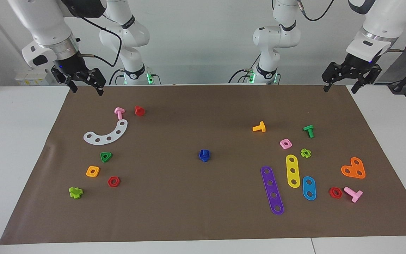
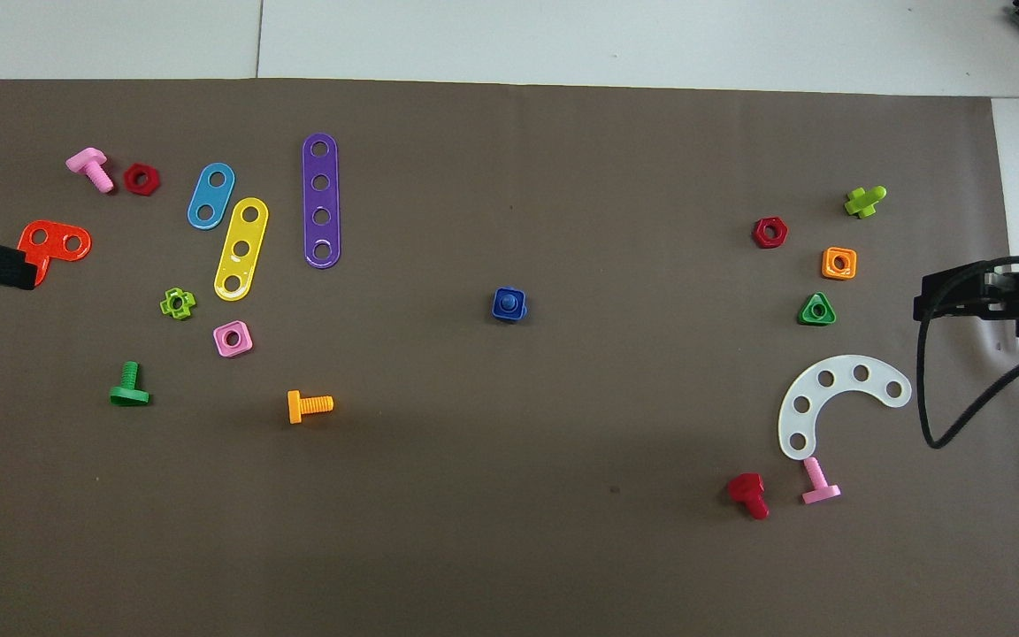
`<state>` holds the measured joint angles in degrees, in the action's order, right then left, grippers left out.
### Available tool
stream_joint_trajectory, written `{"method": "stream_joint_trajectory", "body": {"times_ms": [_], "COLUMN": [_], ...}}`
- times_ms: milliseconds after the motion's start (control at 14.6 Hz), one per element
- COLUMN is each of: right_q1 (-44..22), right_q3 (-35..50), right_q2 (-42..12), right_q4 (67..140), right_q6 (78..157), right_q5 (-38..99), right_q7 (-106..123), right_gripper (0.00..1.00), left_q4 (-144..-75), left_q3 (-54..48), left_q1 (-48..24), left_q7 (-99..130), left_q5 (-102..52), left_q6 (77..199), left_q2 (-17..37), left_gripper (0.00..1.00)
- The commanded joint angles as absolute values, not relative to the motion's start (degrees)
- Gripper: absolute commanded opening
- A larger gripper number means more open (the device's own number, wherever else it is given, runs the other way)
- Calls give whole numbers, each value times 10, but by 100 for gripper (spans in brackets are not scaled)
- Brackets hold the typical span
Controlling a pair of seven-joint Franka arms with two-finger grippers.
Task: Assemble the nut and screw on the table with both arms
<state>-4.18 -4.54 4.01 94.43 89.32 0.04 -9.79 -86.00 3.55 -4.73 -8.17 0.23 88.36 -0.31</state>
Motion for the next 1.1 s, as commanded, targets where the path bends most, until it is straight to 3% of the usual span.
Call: {"method": "stream_joint_trajectory", "body": {"times_ms": [0, 548, 1027], "right_q1": [-40, -40, -40], "right_q3": [-47, -47, -47], "right_q2": [49, 48, 48], "right_q4": [949, 949, 949], "right_q6": [889, 889, 889], "right_q5": [13, 13, 13], "right_q7": [-83, -83, -83], "right_gripper": [100, 100, 100], "left_q4": [-865, -866, -869], "left_q3": [33, 27, -34], "left_q1": [-43, -40, 25], "left_q7": [-86, -85, -83], "left_q5": [7, 7, 6], "left_q6": [879, 873, 863], "left_q2": [-8, -8, -12], "left_gripper": [100, 100, 100]}}
